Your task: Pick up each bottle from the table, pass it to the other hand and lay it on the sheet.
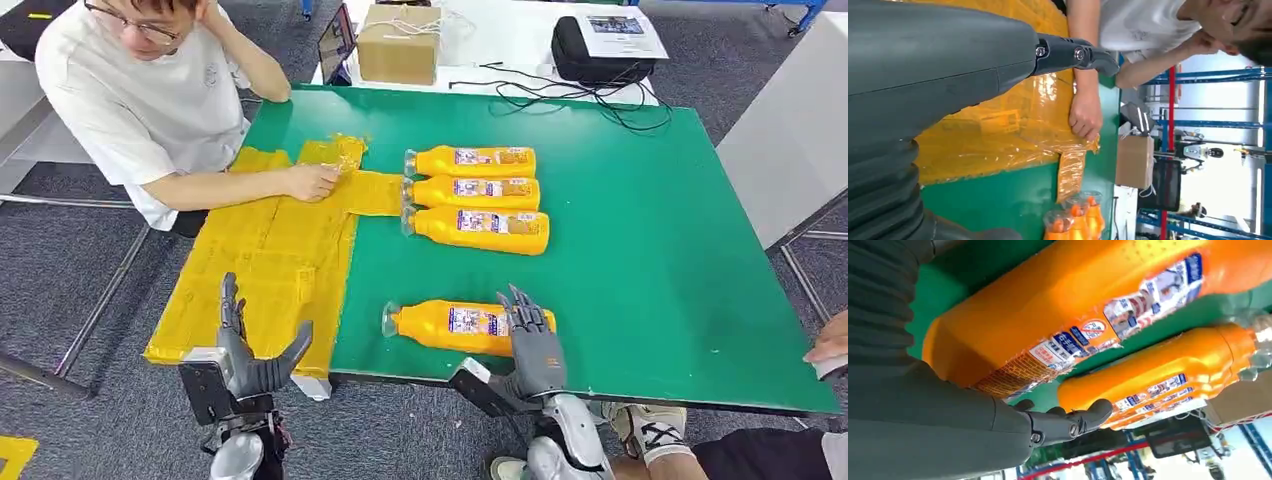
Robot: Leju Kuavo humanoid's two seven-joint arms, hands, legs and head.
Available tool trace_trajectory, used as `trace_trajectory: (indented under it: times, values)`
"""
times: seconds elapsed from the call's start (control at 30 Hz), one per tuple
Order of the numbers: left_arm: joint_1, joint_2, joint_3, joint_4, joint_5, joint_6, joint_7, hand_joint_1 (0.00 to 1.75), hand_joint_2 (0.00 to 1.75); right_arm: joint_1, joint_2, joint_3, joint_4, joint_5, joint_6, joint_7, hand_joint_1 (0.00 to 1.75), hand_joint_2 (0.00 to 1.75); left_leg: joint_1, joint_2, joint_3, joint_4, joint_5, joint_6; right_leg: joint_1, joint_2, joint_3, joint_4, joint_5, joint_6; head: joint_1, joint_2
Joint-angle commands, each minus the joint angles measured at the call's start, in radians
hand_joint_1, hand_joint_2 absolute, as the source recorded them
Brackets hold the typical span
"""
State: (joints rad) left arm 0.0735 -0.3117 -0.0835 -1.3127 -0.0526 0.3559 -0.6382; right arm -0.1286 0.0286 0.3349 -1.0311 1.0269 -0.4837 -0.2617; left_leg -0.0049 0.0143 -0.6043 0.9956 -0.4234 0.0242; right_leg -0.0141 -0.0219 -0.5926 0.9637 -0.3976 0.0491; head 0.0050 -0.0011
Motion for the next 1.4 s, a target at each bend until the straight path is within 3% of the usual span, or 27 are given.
trace_trajectory:
  times: [0.03, 0.3, 0.4, 0.6, 0.97, 1.0, 1.03, 1.07, 1.3, 1.4]
  values:
    - [-0.021, 0.014, 0.019, 0.012, -0.02, -0.012, 0.012, 0.0, 1.75, -0.077, -0.059, 0.047, 0.087, 0.102, 0.036, 0.064, 0.0, 1.75, 0.001, 0.0, 0.003, 0.0, -0.001, -0.001, 0.0, 0.002, 0.003, 0.0, -0.001, -0.001, 0.0, 0.0]
    - [0.007, 0.009, 0.043, -0.043, -0.055, 0.006, 0.038, 0.0, 1.75, -0.073, -0.045, 0.07, 0.003, 0.202, 0.147, 0.24, 0.0, 1.75, 0.001, 0.001, 0.004, 0.001, -0.002, -0.002, 0.001, 0.003, 0.004, 0.0, -0.001, -0.002, 0.0, 0.0]
    - [0.008, 0.007, 0.05, -0.049, -0.065, 0.004, 0.045, 0.0, 1.75, -0.114, -0.052, 0.077, 0.047, 0.215, 0.21, 0.294, 0.0, 1.75, 0.001, 0.001, 0.004, 0.0, -0.002, -0.002, 0.001, 0.003, 0.004, 0.0, -0.001, -0.002, 0.0, 0.0]
    - [0.007, 0.007, 0.049, -0.049, -0.065, 0.004, 0.045, 0.0, 1.75, -0.119, -0.052, 0.077, 0.055, 0.215, 0.21, 0.292, 0.0, 1.75, 0.001, 0.0, 0.005, 0.0, -0.001, -0.001, 0.001, 0.003, 0.004, 0.0, -0.001, -0.002, 0.0, 0.0]
    - [0.002, 0.01, 0.038, -0.049, -0.077, 0.007, 0.053, 0.0, 1.75, -0.274, -0.045, 0.102, 0.296, 0.144, 0.35, 0.304, 0.0, 1.75, 0.001, 0.001, 0.006, 0.0, -0.001, -0.001, 0.001, 0.003, 0.005, 0.0, 0.0, -0.002, 0.0, 0.0]
    - [-0.001, 0.011, 0.038, -0.042, -0.079, 0.005, 0.056, 0.0, 1.75, -0.291, -0.047, 0.108, 0.326, 0.123, 0.379, 0.302, 0.05, 1.75, 0.001, 0.0, 0.006, -0.001, 0.0, -0.001, 0.0, 0.002, 0.005, -0.001, 0.0, -0.001, 0.0, 0.0]
    - [-0.009, 0.011, 0.036, -0.028, -0.08, 0.003, 0.056, 0.0, 1.75, -0.314, -0.05, 0.107, 0.37, 0.088, 0.405, 0.281, 1.36, 1.75, 0.001, 0.001, 0.007, 0.0, -0.001, -0.002, 0.001, 0.004, 0.006, -0.001, 0.0, -0.002, 0.0, 0.0]
    - [-0.015, 0.009, 0.035, -0.021, -0.079, 0.002, 0.056, 0.0, 1.75, -0.327, -0.056, 0.109, 0.391, 0.079, 0.411, 0.273, 1.75, 1.75, 0.001, 0.001, 0.007, -0.001, 0.0, -0.001, 0.001, 0.003, 0.006, -0.001, 0.001, -0.002, 0.0, 0.0]
    - [-0.054, 0.005, 0.035, 0.027, -0.039, -0.029, 0.071, 0.0, 1.75, -0.433, -0.054, 0.145, 0.57, 0.021, 0.482, 0.209, 1.75, 1.75, 0.001, 0.003, 0.012, -0.001, 0.001, -0.001, 0.001, 0.002, 0.008, -0.002, 0.003, -0.004, 0.0, 0.0]
    - [-0.054, 0.005, 0.042, 0.027, -0.026, -0.03, 0.074, 0.0, 1.75, -0.454, -0.055, 0.186, 0.614, 0.036, 0.492, 0.239, 1.75, 1.75, 0.002, 0.0, 0.015, 0.0, 0.001, -0.002, 0.001, 0.001, 0.005, -0.001, 0.003, -0.005, 0.0, 0.0]
